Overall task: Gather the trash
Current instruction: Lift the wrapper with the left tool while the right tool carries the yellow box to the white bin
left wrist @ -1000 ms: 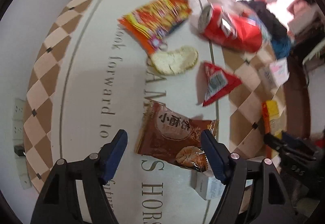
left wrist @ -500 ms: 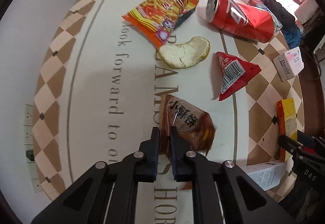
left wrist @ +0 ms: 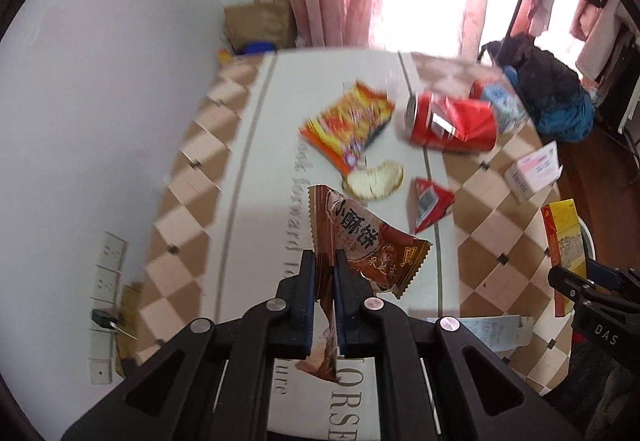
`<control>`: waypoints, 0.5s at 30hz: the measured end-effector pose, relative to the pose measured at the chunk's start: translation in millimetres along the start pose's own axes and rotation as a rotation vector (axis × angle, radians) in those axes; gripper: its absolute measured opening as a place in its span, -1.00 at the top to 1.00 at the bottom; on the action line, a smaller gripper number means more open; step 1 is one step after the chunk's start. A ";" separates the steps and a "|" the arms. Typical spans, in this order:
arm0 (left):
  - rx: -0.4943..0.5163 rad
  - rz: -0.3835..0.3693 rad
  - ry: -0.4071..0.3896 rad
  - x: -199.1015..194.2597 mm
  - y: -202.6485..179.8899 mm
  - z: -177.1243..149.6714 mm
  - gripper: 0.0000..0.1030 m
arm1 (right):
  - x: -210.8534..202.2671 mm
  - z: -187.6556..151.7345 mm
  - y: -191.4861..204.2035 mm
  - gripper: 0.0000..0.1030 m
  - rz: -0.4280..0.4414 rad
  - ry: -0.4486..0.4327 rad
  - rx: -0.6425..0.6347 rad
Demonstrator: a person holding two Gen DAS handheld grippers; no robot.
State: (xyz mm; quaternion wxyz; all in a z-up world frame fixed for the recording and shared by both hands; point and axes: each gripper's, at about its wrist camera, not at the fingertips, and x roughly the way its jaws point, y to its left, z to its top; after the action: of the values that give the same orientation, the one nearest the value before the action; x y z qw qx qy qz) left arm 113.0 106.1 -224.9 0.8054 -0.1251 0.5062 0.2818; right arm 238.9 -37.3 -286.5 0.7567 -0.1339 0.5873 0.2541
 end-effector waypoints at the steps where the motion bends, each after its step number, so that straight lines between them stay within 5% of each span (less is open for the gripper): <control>1: 0.002 0.007 -0.023 -10.8 -2.9 2.3 0.89 | -8.7 -0.4 1.6 -0.16 0.001 -0.023 -0.010; 6: 0.012 0.015 -0.104 -53.1 -12.0 7.4 0.89 | -43.8 0.2 -4.0 -0.16 0.020 -0.098 -0.005; 15: 0.061 -0.089 -0.189 -108.2 -75.8 22.5 0.89 | -117.8 -3.6 -45.6 -0.16 0.061 -0.254 0.038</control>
State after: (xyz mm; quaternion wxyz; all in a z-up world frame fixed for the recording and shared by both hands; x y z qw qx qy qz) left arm 138.2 20.2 -125.1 0.8646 -0.0955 0.4305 0.2408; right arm 239.4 -104.0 -179.1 0.8195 -0.0684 0.4950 0.2806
